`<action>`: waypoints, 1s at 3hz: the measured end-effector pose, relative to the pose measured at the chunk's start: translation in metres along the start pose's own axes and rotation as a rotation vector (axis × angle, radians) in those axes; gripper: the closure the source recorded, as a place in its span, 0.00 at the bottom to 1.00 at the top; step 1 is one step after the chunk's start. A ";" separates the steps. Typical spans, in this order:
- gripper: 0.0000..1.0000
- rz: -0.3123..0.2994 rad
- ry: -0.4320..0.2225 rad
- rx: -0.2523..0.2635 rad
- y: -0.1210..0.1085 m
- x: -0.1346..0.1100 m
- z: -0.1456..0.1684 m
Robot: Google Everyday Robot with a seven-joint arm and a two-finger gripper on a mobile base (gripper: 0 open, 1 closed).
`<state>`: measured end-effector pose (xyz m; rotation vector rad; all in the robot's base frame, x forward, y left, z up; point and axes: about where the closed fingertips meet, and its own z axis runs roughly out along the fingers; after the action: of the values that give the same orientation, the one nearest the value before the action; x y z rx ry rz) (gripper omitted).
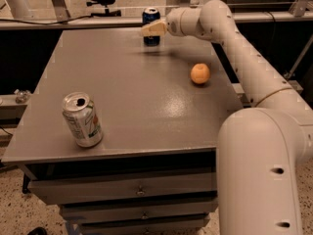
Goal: Pick pepsi can
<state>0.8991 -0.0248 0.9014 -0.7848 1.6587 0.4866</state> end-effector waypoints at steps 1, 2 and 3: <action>0.15 0.034 0.012 -0.020 0.004 0.003 0.014; 0.45 0.062 0.024 -0.019 0.002 0.009 0.017; 0.68 0.077 0.023 -0.016 0.000 0.011 0.013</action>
Offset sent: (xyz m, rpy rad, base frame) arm 0.0137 0.0022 -0.0137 0.0352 0.0804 -0.0163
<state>0.9065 -0.0186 0.8874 -0.7426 1.7128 0.5480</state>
